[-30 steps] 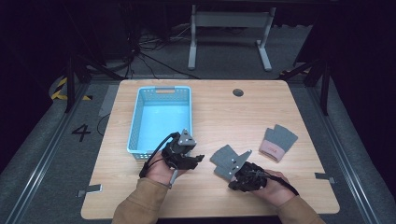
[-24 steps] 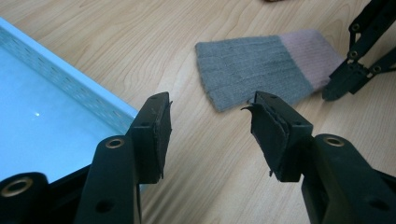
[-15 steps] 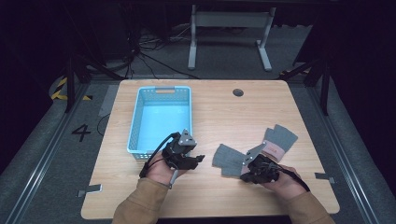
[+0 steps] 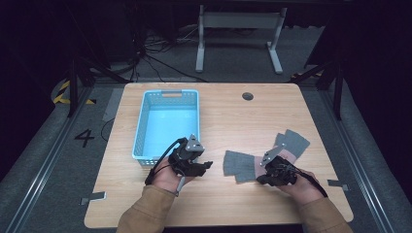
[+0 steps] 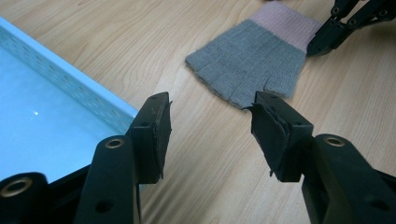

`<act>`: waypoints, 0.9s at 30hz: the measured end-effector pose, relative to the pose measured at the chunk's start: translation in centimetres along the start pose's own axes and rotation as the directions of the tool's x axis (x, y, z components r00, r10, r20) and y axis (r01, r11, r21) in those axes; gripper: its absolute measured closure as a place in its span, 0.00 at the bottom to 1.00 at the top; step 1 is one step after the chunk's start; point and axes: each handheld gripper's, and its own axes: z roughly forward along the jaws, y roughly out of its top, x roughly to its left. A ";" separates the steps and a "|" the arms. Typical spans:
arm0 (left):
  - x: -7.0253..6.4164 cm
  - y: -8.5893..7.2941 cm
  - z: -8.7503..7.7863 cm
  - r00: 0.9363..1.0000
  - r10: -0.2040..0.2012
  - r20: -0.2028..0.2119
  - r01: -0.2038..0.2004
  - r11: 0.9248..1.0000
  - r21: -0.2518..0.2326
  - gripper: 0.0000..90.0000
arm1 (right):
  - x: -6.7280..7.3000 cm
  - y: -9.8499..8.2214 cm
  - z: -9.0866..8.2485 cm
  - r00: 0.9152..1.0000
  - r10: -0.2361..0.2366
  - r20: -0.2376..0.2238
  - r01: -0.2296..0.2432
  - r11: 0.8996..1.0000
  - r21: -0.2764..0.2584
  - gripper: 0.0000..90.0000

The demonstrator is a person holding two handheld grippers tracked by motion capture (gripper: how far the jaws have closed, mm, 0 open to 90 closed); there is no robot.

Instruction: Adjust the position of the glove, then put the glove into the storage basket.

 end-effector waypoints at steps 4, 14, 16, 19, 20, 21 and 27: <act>0.0 0.0 0.0 1.000 0.000 0.000 0.000 1.000 -0.001 0.53 | -0.4 -0.2 -0.1 1.000 0.012 0.015 -0.012 1.000 -0.001 1.00; 0.1 0.0 0.1 1.000 0.002 0.001 -0.002 1.000 0.002 0.53 | -0.5 -0.3 -0.7 1.000 0.017 0.004 -0.017 1.000 -0.016 1.00; 0.1 0.0 0.1 1.000 -0.001 0.001 0.001 1.000 0.000 0.53 | -0.3 -0.2 -1.0 1.000 0.019 0.003 -0.019 0.999 -0.029 1.00; 0.1 0.0 0.1 1.000 -0.002 -0.001 0.002 1.000 0.002 0.53 | -0.1 0.1 -1.7 1.000 0.011 0.004 -0.010 0.998 -0.058 1.00; 0.1 -0.1 0.0 1.000 -0.002 -0.001 0.002 1.000 0.004 0.53 | 0.1 0.2 -1.9 1.000 0.013 0.012 -0.012 0.998 -0.068 1.00; 0.0 -0.1 0.0 1.000 -0.001 -0.003 0.001 1.000 0.004 0.53 | 0.2 0.4 -2.2 1.000 0.005 0.023 -0.003 0.996 -0.087 1.00; 0.1 -0.6 -0.5 1.000 -0.012 -0.017 0.012 1.000 0.004 0.53 | -0.2 1.0 -3.7 0.989 0.087 0.121 -0.059 0.974 -0.217 1.00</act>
